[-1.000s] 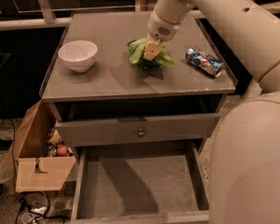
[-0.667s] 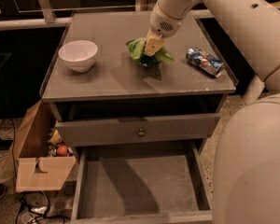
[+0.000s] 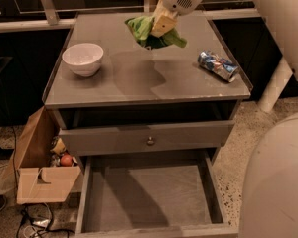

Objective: Place green rice chip bag into middle drawer

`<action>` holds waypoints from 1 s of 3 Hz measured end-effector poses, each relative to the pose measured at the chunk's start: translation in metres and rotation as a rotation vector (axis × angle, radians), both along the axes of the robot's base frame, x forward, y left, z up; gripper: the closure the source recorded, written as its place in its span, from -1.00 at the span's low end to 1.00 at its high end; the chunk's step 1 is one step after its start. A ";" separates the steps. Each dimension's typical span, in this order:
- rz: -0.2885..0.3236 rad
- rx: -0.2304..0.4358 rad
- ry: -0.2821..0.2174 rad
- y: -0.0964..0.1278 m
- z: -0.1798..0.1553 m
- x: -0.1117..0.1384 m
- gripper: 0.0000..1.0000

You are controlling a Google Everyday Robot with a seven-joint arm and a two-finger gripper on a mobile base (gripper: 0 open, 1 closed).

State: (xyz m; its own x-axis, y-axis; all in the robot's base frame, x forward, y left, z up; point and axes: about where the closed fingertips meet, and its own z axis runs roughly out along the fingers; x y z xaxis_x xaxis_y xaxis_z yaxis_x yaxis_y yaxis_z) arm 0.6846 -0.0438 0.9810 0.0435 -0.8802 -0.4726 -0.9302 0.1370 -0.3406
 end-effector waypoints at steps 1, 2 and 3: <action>0.015 -0.001 -0.037 -0.006 0.028 -0.020 1.00; 0.015 -0.001 -0.041 -0.006 0.030 -0.021 1.00; -0.009 -0.021 -0.027 -0.015 0.029 -0.032 1.00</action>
Offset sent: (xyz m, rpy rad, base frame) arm -0.0175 -0.0055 0.0255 -0.0001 -0.0336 0.0140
